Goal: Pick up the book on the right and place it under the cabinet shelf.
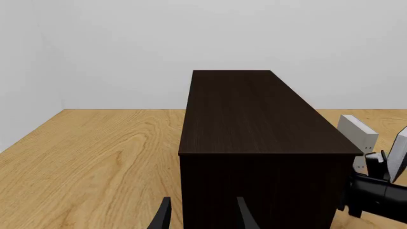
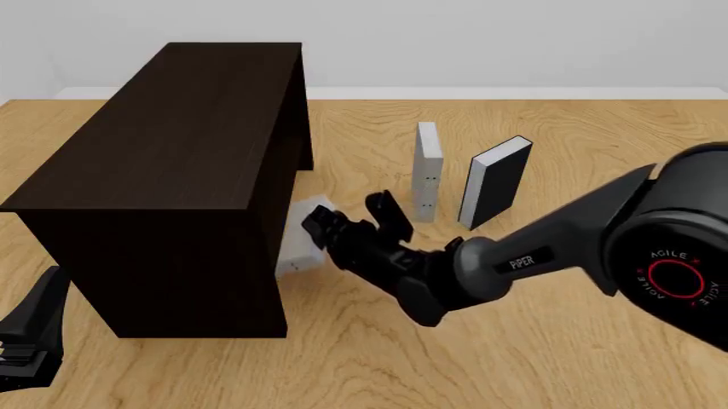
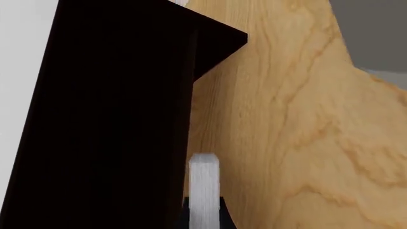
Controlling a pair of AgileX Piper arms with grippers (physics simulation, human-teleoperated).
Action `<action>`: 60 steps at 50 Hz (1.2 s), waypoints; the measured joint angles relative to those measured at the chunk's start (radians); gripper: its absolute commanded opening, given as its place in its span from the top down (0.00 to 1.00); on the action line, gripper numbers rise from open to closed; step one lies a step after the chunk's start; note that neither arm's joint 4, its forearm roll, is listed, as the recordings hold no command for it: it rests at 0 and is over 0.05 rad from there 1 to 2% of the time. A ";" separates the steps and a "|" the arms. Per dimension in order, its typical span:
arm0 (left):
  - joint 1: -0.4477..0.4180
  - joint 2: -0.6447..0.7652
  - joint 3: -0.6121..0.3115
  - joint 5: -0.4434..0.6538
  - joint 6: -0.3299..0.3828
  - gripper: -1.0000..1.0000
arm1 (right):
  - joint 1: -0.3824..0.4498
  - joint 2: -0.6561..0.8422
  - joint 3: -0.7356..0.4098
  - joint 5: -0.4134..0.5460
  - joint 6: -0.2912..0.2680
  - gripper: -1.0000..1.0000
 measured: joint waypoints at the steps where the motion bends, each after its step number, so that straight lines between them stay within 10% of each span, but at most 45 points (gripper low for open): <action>1: 0.000 0.000 0.000 0.000 0.000 0.00 | -0.001 0.003 -0.005 0.002 -0.001 0.00; 25: 0.000 0.000 0.000 0.000 0.000 0.00 | -0.062 0.033 -0.078 0.094 -0.053 0.00; 60: 0.000 0.000 0.000 0.000 0.000 0.00 | -0.110 -0.143 0.128 0.111 -0.129 0.00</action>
